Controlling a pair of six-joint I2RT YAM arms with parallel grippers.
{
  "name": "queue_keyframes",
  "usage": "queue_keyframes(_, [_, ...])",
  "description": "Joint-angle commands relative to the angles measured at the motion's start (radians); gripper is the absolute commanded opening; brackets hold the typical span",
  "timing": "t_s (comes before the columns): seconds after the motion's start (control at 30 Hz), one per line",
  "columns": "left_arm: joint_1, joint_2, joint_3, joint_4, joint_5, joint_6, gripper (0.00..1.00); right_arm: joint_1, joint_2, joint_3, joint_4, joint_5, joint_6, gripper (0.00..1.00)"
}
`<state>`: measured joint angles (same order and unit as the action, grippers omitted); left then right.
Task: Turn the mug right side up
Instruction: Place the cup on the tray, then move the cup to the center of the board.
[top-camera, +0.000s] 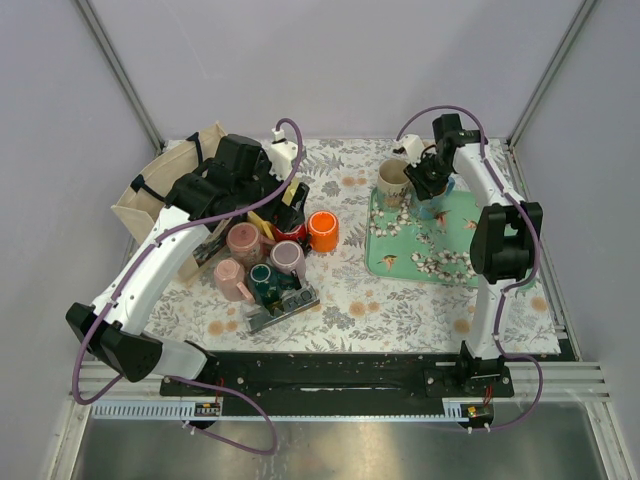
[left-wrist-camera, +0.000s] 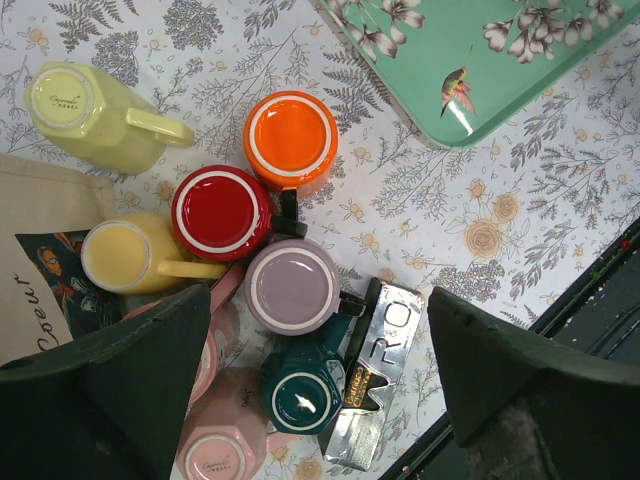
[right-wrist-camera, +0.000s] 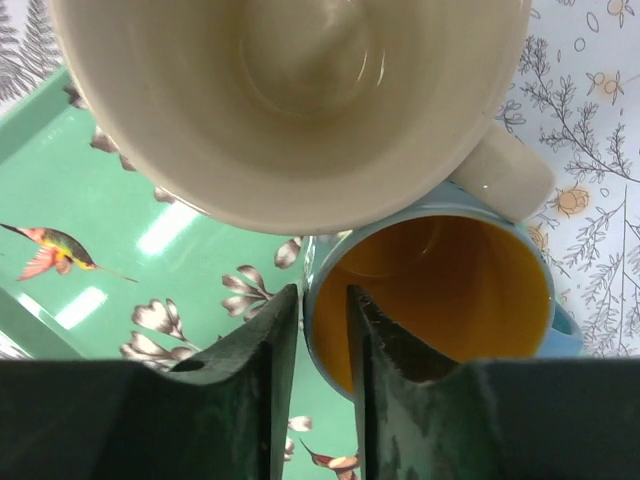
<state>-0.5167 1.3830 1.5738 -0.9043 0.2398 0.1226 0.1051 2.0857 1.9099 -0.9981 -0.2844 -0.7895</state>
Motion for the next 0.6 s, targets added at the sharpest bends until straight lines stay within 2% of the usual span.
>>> queue_keyframes(0.0, [0.004,0.005,0.046,0.024,0.024,0.002,0.93,0.004,-0.085,-0.021,0.042,0.042,0.019,0.41])
queue_keyframes(0.17, [0.004,-0.002,0.028,0.013,0.007,0.034,0.93,0.004,-0.301,-0.123,0.180,0.018,0.130,0.66])
queue_keyframes(0.2, [0.004,-0.009,0.009,0.013,0.006,0.052,0.93,0.004,-0.341,-0.149,0.212,-0.002,0.157,0.76])
queue_keyframes(0.27, [0.004,-0.019,-0.040,0.013,-0.003,0.089,0.93,0.004,-0.421,-0.205,0.271,-0.050,0.220,0.87])
queue_keyframes(0.3, [0.004,-0.027,-0.066,0.021,-0.016,0.103,0.93,0.004,-0.461,-0.239,0.297,-0.080,0.255,0.90])
queue_keyframes(0.33, [0.004,-0.032,-0.107,0.031,-0.025,0.118,0.93,0.004,-0.490,-0.273,0.331,-0.119,0.291,0.99])
queue_keyframes(0.47, [0.004,-0.045,-0.205,0.077,-0.074,0.169,0.93,0.007,-0.587,-0.397,0.401,-0.315,0.444,0.99])
queue_keyframes(0.57, [0.004,-0.018,-0.218,0.077,-0.114,0.172,0.93,0.010,-0.619,-0.469,0.429,-0.409,0.550,1.00])
